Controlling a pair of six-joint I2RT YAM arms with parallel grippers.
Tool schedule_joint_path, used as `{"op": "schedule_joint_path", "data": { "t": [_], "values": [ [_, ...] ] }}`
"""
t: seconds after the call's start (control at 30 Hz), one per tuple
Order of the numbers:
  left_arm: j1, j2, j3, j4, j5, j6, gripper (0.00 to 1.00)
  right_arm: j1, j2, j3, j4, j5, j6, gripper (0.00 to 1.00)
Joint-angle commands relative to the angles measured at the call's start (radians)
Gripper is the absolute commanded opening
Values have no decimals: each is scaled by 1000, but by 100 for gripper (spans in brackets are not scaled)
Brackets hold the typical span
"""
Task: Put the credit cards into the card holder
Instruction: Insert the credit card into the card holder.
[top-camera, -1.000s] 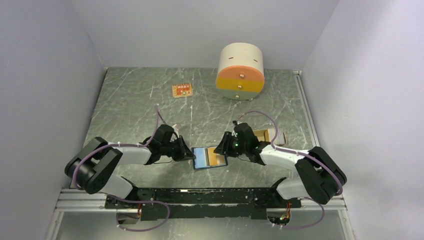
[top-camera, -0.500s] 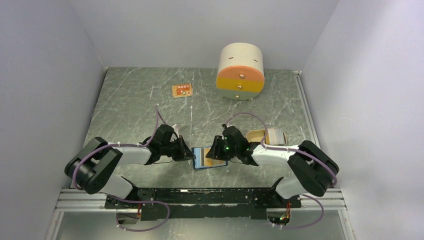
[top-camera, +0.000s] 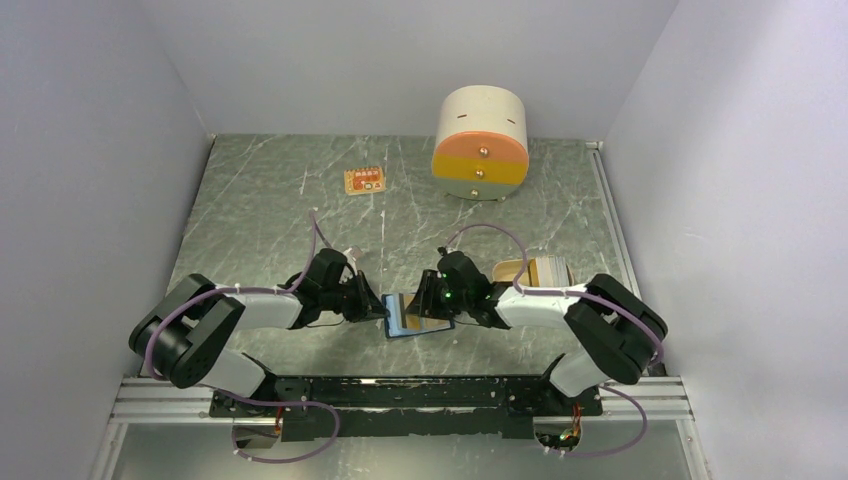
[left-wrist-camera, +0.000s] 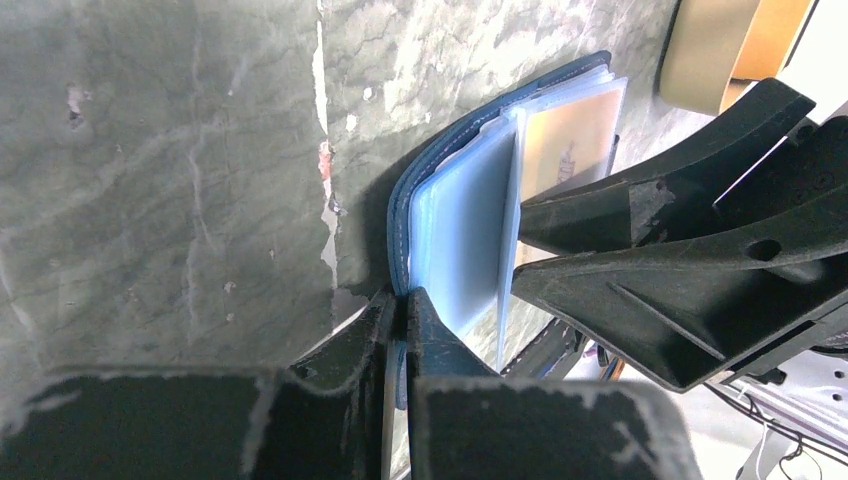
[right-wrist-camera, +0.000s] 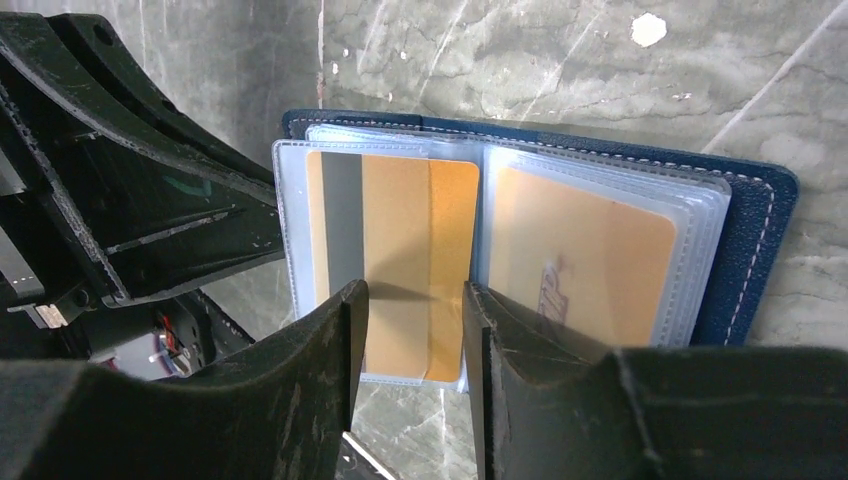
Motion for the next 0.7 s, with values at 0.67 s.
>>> {"op": "schedule_joint_path", "data": {
  "t": [0.67],
  "values": [
    [-10, -24, 18, 4, 4, 15, 9, 14, 26, 35, 24, 33, -31, 54]
  ]
}}
